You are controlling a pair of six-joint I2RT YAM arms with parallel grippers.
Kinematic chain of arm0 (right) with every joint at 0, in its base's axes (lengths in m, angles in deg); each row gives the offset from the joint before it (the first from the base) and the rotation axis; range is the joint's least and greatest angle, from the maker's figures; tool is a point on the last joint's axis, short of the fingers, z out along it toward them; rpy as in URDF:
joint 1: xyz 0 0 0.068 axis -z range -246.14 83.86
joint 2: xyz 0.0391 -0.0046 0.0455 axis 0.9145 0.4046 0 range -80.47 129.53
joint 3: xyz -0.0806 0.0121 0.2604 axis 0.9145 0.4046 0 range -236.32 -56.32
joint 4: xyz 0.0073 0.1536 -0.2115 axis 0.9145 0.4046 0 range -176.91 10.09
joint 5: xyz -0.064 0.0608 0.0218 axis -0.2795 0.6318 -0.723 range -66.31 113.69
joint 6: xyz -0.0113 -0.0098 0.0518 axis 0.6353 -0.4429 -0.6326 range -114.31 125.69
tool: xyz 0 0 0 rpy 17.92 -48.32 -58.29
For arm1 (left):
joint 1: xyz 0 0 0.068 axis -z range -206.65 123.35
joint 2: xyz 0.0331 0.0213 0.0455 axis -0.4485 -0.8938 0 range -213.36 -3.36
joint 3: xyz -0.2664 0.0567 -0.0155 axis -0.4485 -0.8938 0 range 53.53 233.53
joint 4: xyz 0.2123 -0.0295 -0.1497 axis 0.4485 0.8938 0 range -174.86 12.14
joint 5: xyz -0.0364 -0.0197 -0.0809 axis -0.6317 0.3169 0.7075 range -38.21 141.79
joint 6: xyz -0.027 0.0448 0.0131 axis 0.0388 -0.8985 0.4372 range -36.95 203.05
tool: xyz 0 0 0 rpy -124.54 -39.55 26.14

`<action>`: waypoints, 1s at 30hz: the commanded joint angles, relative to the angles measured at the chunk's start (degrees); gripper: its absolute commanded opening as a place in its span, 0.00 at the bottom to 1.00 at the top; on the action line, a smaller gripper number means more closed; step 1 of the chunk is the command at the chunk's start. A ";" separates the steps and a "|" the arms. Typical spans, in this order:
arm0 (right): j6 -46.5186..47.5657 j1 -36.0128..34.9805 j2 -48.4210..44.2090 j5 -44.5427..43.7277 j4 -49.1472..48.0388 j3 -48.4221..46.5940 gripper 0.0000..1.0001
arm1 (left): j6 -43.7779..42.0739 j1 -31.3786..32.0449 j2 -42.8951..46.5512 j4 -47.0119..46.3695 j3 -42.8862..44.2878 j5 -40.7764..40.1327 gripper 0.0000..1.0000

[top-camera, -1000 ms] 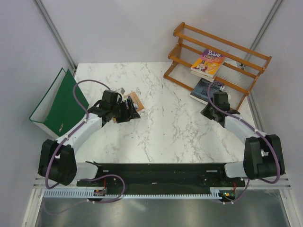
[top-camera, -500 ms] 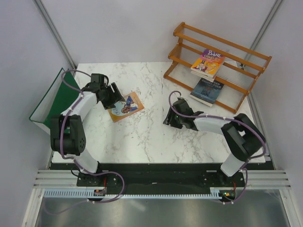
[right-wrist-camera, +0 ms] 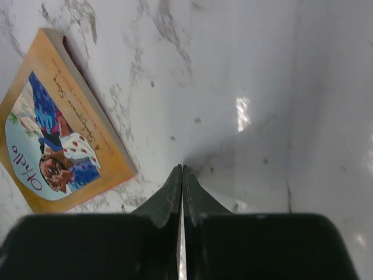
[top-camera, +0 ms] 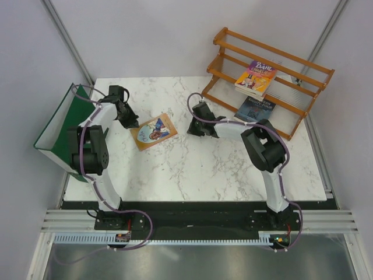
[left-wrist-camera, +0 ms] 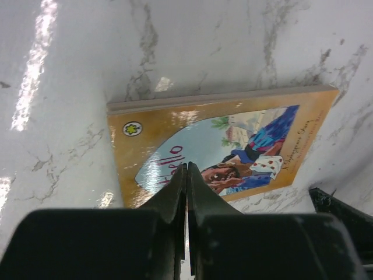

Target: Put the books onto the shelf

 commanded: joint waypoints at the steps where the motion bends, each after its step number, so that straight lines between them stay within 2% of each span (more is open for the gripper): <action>1: 4.26 0.22 7.73 -1.97 8.64 -14.24 0.03 | 4.62 -1.05 3.63 2.24 -4.33 -3.46 0.02; 8: 3.56 0.31 17.49 -1.45 13.14 -24.89 0.02 | 3.76 -0.44 6.71 2.86 -8.39 -13.39 0.02; 14: 2.85 -0.57 20.05 2.58 13.49 -26.57 0.03 | 0.77 2.81 1.18 6.02 -6.81 -20.24 0.02; 16: 3.12 -1.45 19.96 3.21 13.58 -26.13 0.04 | 0.50 4.13 -1.36 6.73 -6.20 -20.34 0.02; 23: 4.08 -5.40 16.81 4.79 13.93 -21.48 0.04 | 0.15 7.03 -4.80 7.17 -5.93 -19.81 0.02; 30: 4.26 -10.84 7.05 5.32 14.37 -7.62 0.04 | -1.00 9.32 -4.81 7.17 -5.67 -20.43 0.02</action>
